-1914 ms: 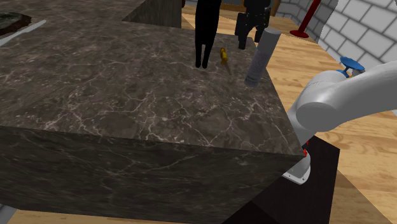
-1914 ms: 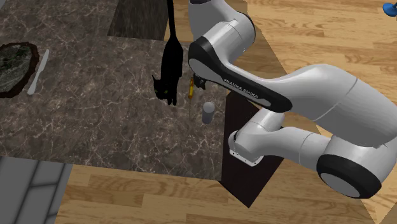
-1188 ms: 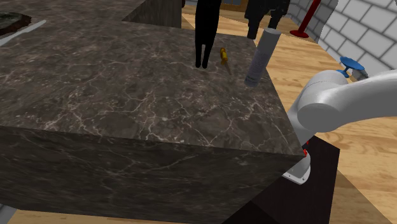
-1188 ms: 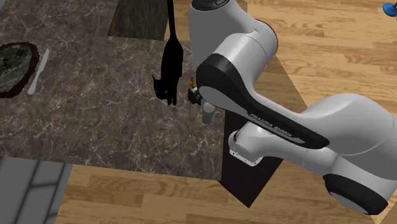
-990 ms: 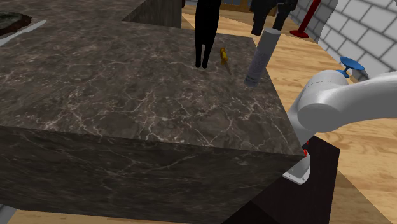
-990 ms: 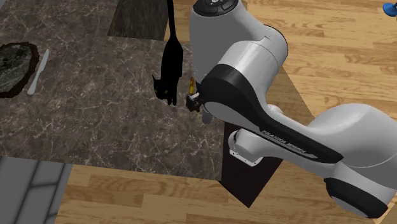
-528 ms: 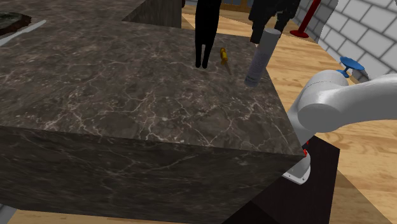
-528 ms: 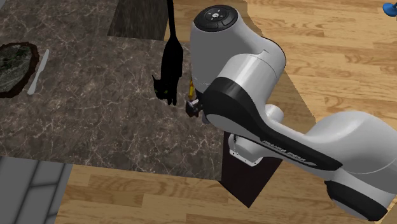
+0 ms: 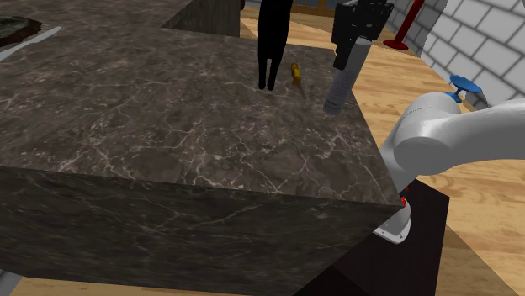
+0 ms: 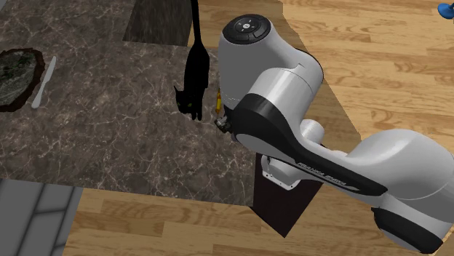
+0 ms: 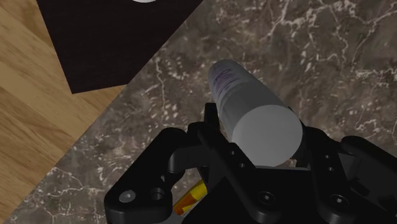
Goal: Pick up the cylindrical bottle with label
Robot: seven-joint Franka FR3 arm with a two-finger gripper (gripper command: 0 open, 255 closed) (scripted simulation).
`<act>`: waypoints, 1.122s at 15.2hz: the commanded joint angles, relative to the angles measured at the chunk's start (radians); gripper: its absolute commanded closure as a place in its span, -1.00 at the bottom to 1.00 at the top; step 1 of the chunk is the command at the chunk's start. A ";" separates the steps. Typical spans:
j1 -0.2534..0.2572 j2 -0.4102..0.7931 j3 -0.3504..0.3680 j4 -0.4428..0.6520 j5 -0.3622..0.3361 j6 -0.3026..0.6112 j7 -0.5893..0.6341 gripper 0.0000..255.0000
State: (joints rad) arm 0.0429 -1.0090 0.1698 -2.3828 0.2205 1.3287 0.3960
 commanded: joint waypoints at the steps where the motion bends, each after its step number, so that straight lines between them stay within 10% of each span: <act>1: 0.000 0.000 0.000 -0.001 0.000 0.000 0.000 1.00; 17: -0.007 0.089 -0.016 0.210 -0.014 -0.122 0.017 1.00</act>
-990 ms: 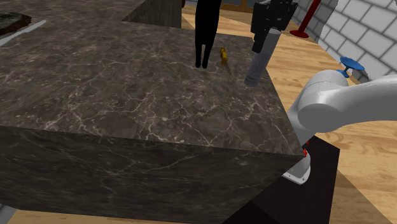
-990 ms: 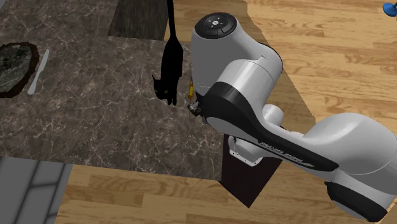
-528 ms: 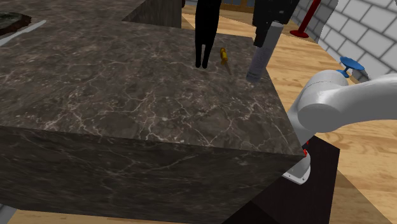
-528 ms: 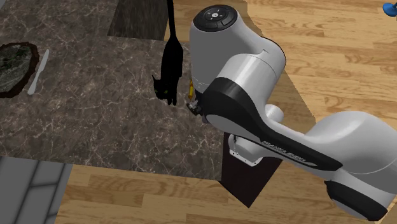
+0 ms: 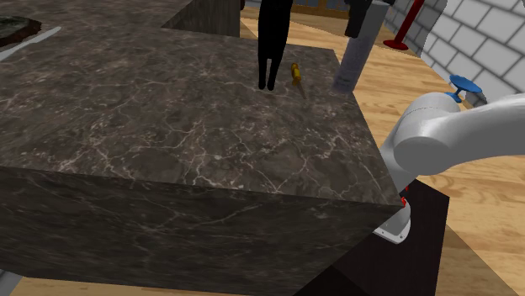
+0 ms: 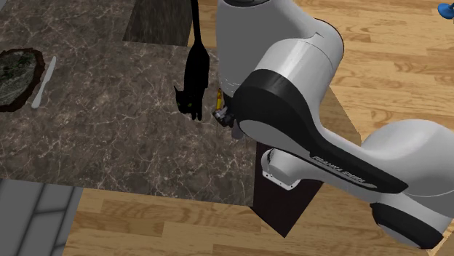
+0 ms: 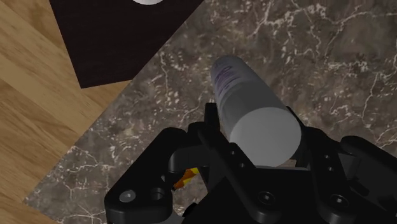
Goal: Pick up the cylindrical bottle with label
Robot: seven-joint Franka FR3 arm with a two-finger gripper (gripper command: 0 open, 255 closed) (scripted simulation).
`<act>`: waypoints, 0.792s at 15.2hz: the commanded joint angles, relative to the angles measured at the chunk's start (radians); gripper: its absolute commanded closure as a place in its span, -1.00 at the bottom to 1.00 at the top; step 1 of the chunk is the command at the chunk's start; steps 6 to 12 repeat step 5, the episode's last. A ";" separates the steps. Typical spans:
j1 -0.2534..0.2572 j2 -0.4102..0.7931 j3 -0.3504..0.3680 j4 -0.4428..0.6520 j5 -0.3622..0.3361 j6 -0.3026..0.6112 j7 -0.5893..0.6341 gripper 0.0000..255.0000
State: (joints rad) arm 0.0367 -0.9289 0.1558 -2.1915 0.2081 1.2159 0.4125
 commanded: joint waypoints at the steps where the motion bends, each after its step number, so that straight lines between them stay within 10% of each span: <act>1: -0.001 0.018 -0.003 0.037 -0.002 -0.020 0.003 1.00; 12: -0.002 0.036 -0.005 0.078 -0.004 -0.043 0.006 1.00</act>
